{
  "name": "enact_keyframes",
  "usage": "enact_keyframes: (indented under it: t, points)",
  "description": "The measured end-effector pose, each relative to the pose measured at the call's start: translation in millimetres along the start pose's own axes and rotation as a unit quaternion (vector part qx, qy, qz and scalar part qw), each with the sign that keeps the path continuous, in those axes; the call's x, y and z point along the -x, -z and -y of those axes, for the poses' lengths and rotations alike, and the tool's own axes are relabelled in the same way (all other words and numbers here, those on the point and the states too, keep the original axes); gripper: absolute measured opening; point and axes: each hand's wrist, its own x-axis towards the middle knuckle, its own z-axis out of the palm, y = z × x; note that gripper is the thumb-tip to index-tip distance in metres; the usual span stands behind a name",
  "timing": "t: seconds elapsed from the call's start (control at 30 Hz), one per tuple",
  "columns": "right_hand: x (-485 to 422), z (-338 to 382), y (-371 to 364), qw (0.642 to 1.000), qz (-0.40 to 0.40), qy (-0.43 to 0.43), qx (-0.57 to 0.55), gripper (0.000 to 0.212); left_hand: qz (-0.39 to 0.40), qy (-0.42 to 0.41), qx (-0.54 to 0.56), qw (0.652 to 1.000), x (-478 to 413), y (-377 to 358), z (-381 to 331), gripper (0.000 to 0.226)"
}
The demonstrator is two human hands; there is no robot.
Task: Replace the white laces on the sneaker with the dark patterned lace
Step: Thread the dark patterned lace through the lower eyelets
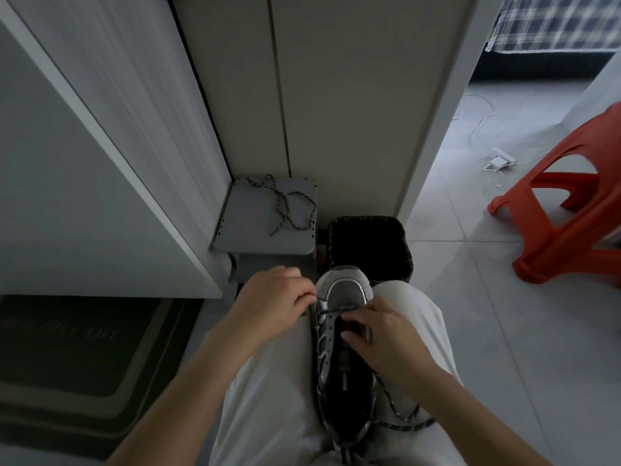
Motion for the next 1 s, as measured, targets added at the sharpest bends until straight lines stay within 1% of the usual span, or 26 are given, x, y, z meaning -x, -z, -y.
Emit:
enact_keyframes:
  t: [0.03,0.07,0.13,0.17,0.23,0.3,0.4,0.47,0.53,0.6,0.63,0.7,0.77,0.87,1.0]
  points:
    - [-2,4,0,1.000,-0.012,-0.002,-0.002,0.031,-0.003,-0.017,0.011,1.000,0,-1,0,0.022]
    - [-5,7,1,1.000,-0.029,0.003,-0.010,0.031,-0.007,-0.031,0.044,0.999,1,-3,-1,0.021]
    - [-14,12,6,0.997,-0.060,0.017,-0.040,0.024,-0.014,-0.046,0.112,0.993,3,-5,-5,0.019]
    - [-20,13,9,0.997,-0.060,0.021,-0.044,0.019,-0.003,-0.051,0.114,0.992,3,-8,-6,0.020]
    - [-32,15,13,0.999,-0.030,0.034,-0.029,0.015,0.036,-0.052,0.066,0.996,2,-17,-7,0.021]
    - [-38,18,14,0.999,-0.002,0.046,-0.005,0.014,0.049,-0.033,0.007,0.998,1,-27,-6,0.023]
    - [-37,17,12,0.998,-0.010,0.056,-0.014,0.012,0.003,-0.005,-0.002,1.000,1,-34,-9,0.022]
    - [-33,14,10,0.998,-0.021,0.056,-0.014,0.012,-0.021,-0.004,0.009,1.000,0,-34,-10,0.019]
    - [-28,10,7,0.999,-0.030,0.044,0.000,0.014,-0.022,-0.014,0.003,1.000,-2,-34,-9,0.020]
    - [-21,7,3,0.998,-0.038,0.031,0.047,0.015,-0.016,-0.023,-0.010,1.000,-4,-36,-8,0.021]
    - [-17,7,0,0.996,-0.046,0.026,0.073,0.014,-0.013,-0.026,-0.014,0.999,-4,-37,-8,0.021]
    - [-8,8,-7,0.994,-0.067,0.013,0.089,0.008,-0.010,-0.033,-0.017,0.999,-6,-38,-9,0.019]
    - [-2,13,-13,0.993,-0.087,-0.008,0.082,0.006,-0.003,-0.041,-0.028,0.999,-8,-38,-12,0.018]
    - [3,17,-25,0.989,-0.127,-0.052,0.063,0.010,0.011,-0.037,-0.043,0.998,-10,-41,-15,0.018]
    - [4,17,-40,0.979,-0.168,-0.111,-0.028,0.007,0.028,-0.009,-0.002,1.000,-14,-47,-14,0.017]
